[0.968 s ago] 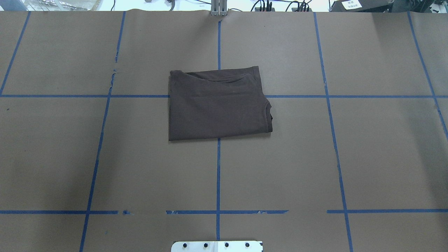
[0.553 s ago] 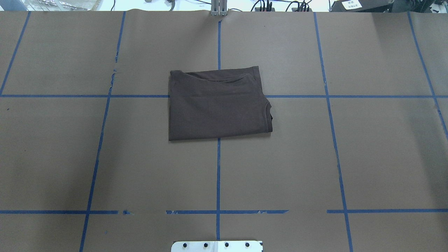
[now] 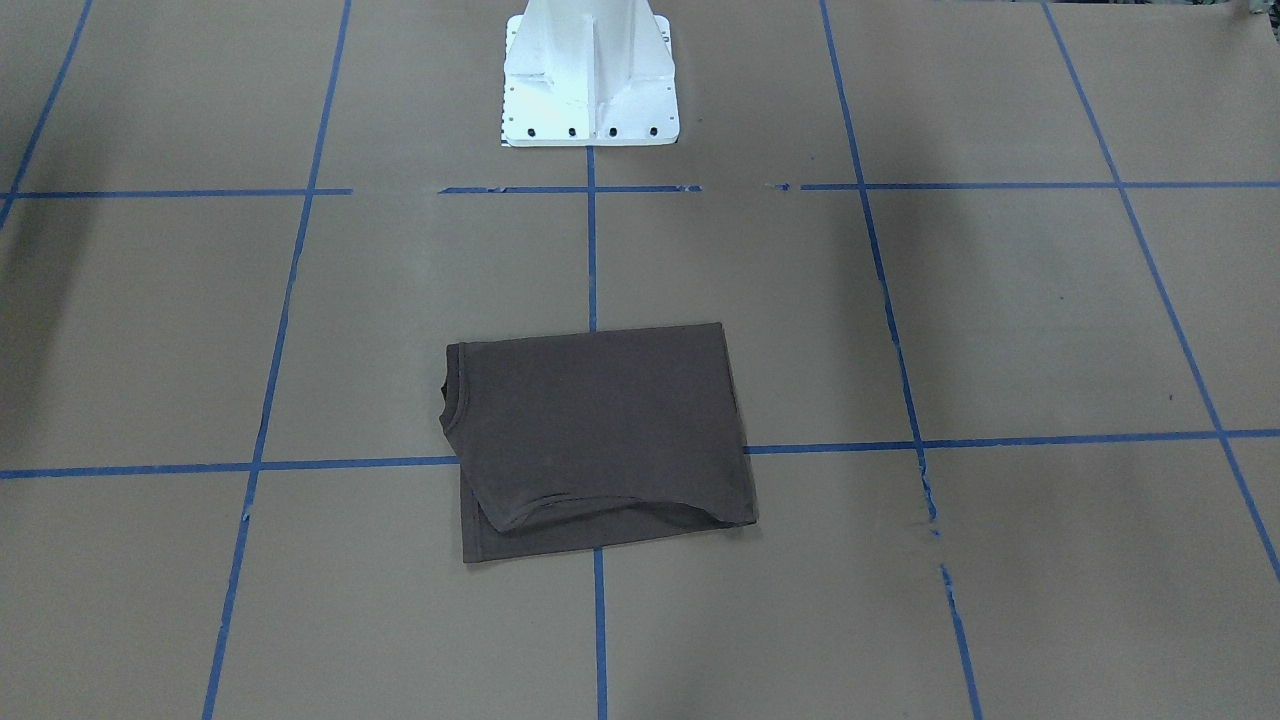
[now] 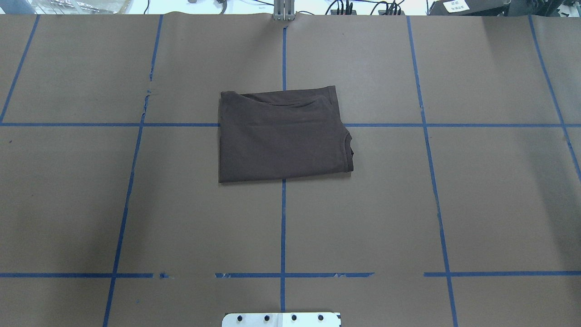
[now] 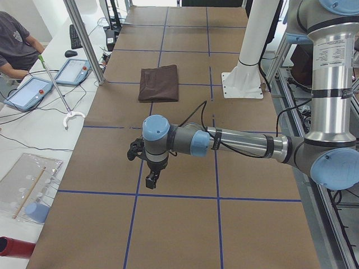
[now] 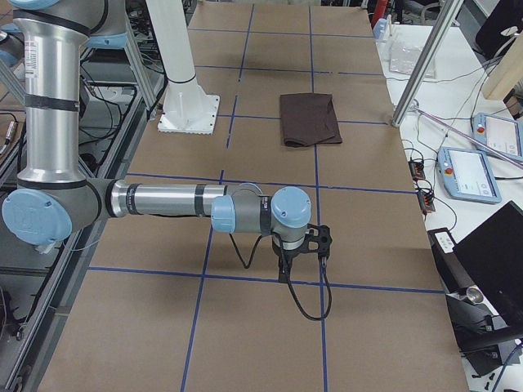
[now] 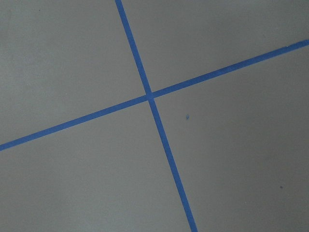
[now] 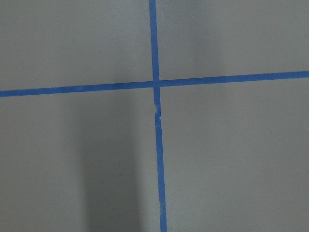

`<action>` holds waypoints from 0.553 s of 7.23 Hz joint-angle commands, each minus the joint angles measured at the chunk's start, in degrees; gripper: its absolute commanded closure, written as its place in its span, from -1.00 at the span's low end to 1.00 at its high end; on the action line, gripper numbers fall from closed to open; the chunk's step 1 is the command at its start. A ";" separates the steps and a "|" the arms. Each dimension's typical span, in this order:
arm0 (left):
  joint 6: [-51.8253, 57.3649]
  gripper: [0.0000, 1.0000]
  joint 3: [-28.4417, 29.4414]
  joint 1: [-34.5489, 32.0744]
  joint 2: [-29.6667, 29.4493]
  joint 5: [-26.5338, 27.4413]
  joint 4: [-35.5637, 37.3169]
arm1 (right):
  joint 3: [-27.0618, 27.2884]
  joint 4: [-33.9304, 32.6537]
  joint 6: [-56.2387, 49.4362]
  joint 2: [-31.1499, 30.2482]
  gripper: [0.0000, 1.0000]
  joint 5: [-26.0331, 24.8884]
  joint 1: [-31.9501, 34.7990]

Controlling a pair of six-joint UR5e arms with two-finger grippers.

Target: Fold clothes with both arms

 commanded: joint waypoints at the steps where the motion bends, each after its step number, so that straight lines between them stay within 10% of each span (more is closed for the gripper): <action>1: -1.05 -1.00 0.53 0.01 0.00 -0.20 0.12 | 0.04 -0.29 -1.47 -0.11 -1.00 -0.52 0.54; 4: -18.72 -1.00 1.07 0.01 0.00 -3.54 -0.49 | 0.04 -0.11 -0.68 -0.29 -1.00 0.09 0.54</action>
